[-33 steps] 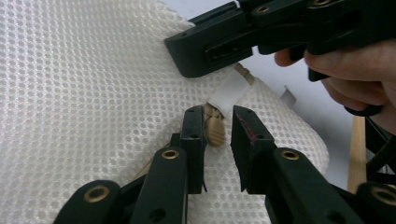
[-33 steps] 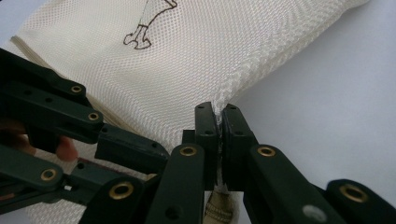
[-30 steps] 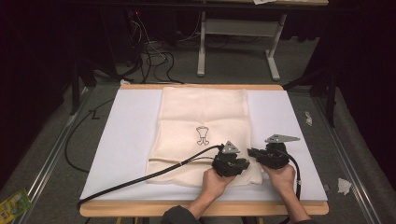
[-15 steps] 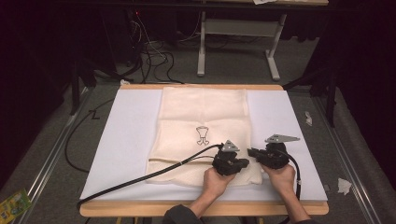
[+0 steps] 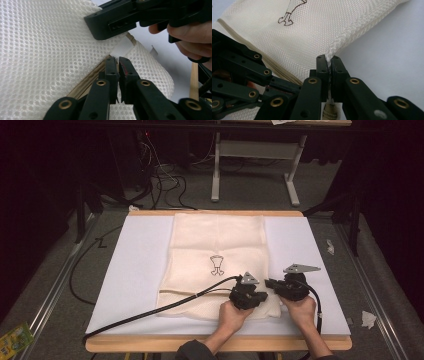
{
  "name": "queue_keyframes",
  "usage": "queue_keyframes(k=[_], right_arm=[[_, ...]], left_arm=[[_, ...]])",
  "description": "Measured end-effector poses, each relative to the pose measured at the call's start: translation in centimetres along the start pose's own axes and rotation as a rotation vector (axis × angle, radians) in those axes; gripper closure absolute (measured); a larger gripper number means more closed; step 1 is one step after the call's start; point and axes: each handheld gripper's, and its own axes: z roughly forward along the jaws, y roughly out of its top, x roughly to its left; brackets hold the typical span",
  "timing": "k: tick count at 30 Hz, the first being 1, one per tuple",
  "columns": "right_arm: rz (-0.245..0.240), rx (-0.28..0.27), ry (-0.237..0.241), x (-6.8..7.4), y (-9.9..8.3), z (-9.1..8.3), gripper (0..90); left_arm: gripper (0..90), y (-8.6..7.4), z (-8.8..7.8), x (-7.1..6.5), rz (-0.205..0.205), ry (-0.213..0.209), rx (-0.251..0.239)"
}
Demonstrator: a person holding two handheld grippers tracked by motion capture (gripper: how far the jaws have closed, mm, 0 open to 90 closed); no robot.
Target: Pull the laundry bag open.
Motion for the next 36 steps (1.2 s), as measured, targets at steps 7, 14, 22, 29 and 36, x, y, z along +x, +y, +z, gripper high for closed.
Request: queue_keyframes(k=[7, 14, 22, 29, 36], right_arm=[[0.001, -0.008, 0.006, -0.3, -0.1, -0.2, 86.2], [0.006, 0.001, 0.018, -0.6, -0.4, -0.2, 83.4], [-0.048, 0.03, -0.003, -0.3, -0.5, -0.1, 88.2], [-0.061, 0.021, -0.007, -0.6, -0.6, -0.4, 88.4], [-0.056, 0.023, -0.013, -0.5, -0.5, -0.3, 88.4]], left_arm=[[86.8, 0.3, -0.4, 0.0, 0.011, 0.005, -0.003], [86.9, 0.3, -0.4, 0.0, 0.009, 0.004, -0.006], [87.0, 0.3, -0.6, -0.1, 0.033, 0.014, 0.011], [87.0, 0.3, -1.2, 0.0, 0.063, 0.047, 0.023], [87.1, 0.3, -1.8, 0.3, 0.069, 0.059, 0.024]])
